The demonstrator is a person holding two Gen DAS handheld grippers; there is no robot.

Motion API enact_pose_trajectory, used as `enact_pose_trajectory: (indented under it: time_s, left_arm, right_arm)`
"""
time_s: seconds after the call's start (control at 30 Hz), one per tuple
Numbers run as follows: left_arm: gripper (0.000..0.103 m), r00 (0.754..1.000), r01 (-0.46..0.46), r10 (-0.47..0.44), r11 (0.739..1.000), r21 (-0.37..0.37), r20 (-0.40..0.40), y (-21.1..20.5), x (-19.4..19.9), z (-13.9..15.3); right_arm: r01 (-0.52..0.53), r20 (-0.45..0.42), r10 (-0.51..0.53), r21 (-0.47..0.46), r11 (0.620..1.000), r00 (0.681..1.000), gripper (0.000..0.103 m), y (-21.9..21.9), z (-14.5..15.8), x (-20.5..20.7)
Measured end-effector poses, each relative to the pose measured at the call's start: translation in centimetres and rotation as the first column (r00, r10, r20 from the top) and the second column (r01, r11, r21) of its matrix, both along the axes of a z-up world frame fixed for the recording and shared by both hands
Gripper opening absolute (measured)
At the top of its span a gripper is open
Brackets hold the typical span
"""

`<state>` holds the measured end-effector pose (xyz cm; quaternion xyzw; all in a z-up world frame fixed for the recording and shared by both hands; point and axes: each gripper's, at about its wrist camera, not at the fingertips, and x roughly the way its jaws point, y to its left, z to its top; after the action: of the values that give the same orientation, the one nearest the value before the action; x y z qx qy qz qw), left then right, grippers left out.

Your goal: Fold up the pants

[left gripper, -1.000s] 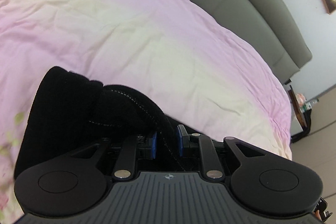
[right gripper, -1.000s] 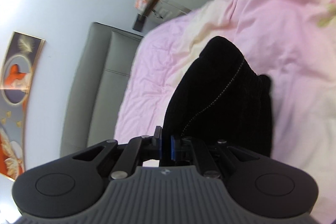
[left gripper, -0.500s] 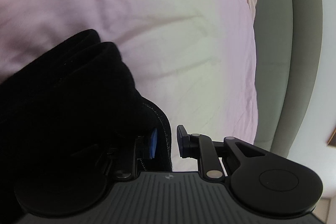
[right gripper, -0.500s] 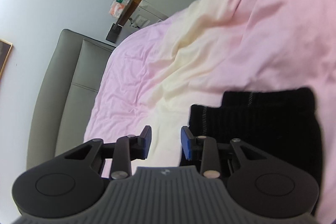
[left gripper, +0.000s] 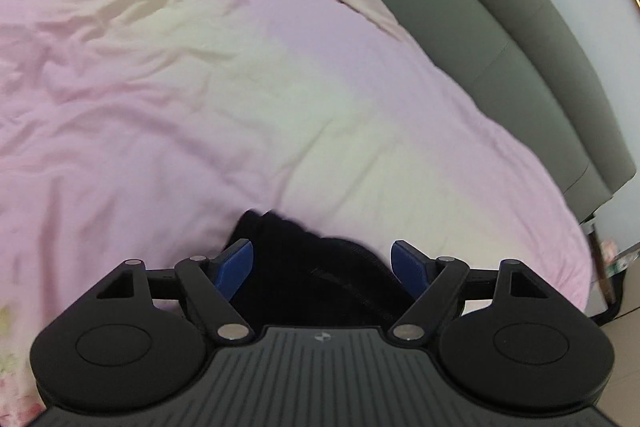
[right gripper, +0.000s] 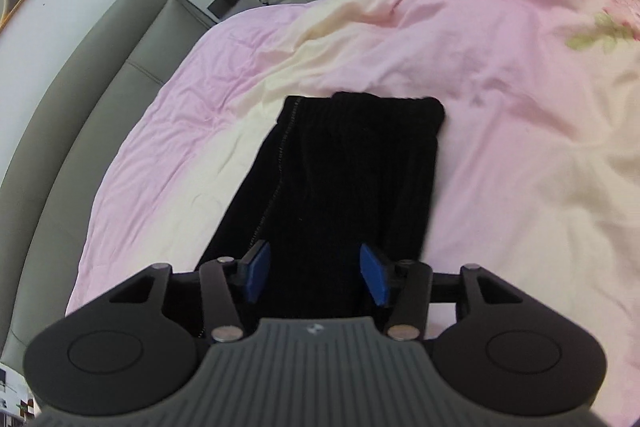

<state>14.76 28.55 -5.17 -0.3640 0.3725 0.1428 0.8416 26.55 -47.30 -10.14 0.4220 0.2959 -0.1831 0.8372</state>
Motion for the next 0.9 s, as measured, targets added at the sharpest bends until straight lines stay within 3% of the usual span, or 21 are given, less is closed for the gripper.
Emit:
enact_pose_trajectory:
  time_s: [0.07,0.17,0.27,0.4,0.5,0.6,0.67,0.77,0.9]
  left_arm:
    - [0.092,0.999,0.008,-0.008,1.000,0.013,-0.045,-0.7,-2.6,-1.8]
    - [0.092,0.996,0.001,-0.005,0.999,-0.044,-0.090,-1.7,-5.2,-3.9]
    - [0.092,0.999,-0.031,0.031,1.000,0.004,-0.022,-2.9,-7.8,-4.7]
    - [0.092,0.989,-0.145,0.144,0.989,0.011,0.043,-3.1,-9.5,-3.8]
    - [0.092,0.970,-0.235,0.241,0.965,-0.118,0.033,-2.6,-11.2,-4.9]
    - [0.092,0.988,-0.154,0.156,0.955,-0.255,-0.012,-3.6,-10.8,-7.2]
    - [0.092,0.995,-0.095,0.102,0.950,-0.299,0.009,-4.4,-9.6,-8.5]
    - [0.092,0.996,-0.053,0.070,0.950,-0.307,0.046,-4.3,-7.2,-9.9]
    - [0.101,0.990,-0.084,0.122,0.919,-0.385,0.075,-3.4,-4.9,-11.1]
  right_arm:
    - [0.042,-0.025,-0.042,0.001,0.999,0.999,0.050,-0.2,-0.9,-0.8]
    - [0.089,-0.040,-0.089,0.007,0.996,0.995,0.053,-0.8,-2.0,-1.6]
    - [0.108,-0.018,-0.107,0.053,0.993,0.994,0.067,-0.9,-3.1,-2.1]
    - [0.108,-0.014,-0.107,0.065,0.992,0.994,0.069,-0.8,-4.1,-1.7]
    - [0.107,-0.004,-0.107,0.061,0.992,0.994,0.071,-0.8,-4.5,-1.2]
    - [0.101,0.031,-0.104,0.066,0.993,0.994,0.080,-1.0,-4.6,-0.6]
    - [0.088,0.052,-0.092,0.071,0.994,0.994,0.080,-1.0,-4.7,0.0]
    - [0.073,0.083,-0.082,0.102,0.992,0.993,0.080,-1.1,-4.9,0.7]
    - [0.046,0.081,-0.054,0.100,0.994,0.995,0.082,-1.1,-5.0,2.1]
